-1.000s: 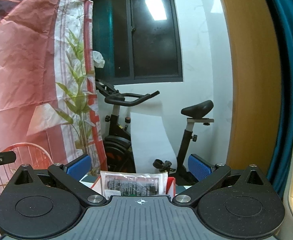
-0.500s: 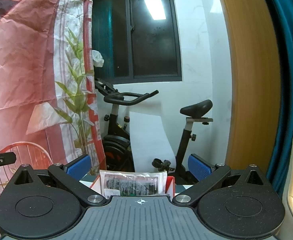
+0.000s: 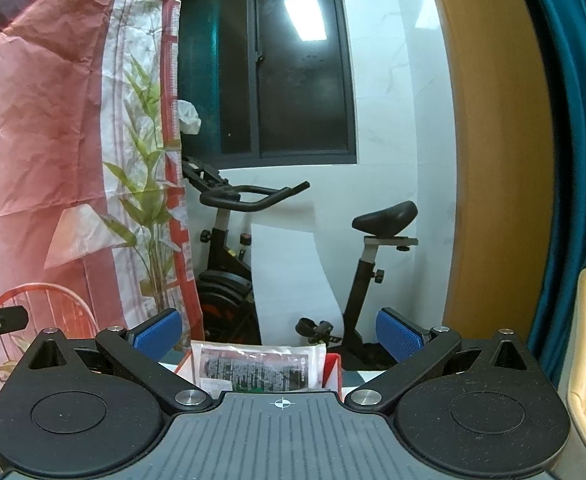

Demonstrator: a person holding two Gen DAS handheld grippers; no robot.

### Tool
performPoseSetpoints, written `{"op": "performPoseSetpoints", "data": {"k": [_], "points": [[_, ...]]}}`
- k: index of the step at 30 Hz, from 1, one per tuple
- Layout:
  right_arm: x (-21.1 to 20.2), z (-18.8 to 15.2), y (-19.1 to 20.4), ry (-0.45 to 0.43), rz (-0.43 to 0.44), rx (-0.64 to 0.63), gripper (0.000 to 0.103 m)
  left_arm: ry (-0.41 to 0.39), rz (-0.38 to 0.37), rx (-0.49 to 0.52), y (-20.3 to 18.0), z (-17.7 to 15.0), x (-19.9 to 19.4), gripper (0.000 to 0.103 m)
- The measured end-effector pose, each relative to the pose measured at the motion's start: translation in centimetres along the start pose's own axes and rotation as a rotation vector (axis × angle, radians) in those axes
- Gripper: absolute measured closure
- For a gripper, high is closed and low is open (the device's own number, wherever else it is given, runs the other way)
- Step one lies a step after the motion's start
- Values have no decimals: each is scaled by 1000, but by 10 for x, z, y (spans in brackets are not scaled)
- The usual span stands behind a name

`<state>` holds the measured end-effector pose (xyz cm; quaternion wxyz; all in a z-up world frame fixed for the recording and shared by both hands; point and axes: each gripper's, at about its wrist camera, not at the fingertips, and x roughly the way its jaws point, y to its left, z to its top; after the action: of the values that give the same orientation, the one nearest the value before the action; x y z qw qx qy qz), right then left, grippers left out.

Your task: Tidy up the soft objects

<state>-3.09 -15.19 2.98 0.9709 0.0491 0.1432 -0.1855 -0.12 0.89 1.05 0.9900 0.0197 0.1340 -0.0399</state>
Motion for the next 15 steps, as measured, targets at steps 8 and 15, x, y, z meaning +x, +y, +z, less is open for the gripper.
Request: {"op": "performPoseSetpoints", "data": {"k": [8,15], "points": [[0,-1,1,-1,-2,-3,0,-7,-10,9,-2,-1,-1,0],[1,-2,5,-1,-9,-9,0,-2,-19,10,-2,-1,1,0]]}}
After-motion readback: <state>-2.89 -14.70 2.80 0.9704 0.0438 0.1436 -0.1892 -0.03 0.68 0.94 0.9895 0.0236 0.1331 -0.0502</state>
